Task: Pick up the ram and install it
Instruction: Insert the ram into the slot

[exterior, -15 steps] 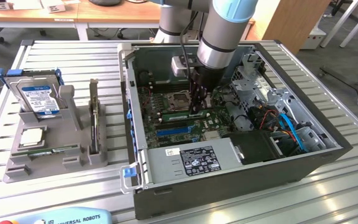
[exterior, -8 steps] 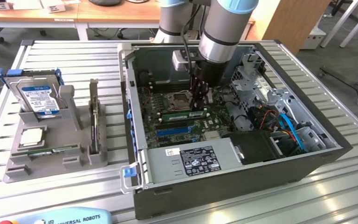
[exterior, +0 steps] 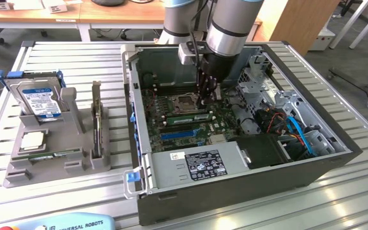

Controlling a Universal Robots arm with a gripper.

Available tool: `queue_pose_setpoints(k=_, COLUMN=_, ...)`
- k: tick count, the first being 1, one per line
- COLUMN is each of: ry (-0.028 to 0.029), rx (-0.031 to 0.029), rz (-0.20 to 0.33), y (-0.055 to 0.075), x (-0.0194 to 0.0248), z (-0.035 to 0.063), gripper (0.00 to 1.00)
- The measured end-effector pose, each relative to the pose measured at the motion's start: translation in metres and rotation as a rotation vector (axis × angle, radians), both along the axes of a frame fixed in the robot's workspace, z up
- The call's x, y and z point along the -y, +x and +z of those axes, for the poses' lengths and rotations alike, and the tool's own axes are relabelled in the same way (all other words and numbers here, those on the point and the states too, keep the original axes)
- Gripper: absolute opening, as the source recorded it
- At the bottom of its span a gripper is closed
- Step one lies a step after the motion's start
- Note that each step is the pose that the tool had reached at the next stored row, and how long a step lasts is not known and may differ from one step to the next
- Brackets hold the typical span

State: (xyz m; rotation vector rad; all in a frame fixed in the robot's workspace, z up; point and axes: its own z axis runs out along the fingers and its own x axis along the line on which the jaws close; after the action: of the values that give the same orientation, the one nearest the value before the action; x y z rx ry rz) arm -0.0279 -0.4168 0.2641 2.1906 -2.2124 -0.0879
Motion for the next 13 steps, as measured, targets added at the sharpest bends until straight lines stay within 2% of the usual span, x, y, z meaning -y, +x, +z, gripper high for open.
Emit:
queue_pose_setpoints(k=7, ry=0.0001, rx=0.0, rz=0.0, y=0.0, x=0.0, z=0.0132, gripper=0.19)
queue_pose_setpoints(k=13, ry=0.0003, rx=0.0002, rz=0.0, y=0.0, x=0.0, z=0.0164, gripper=0.19)
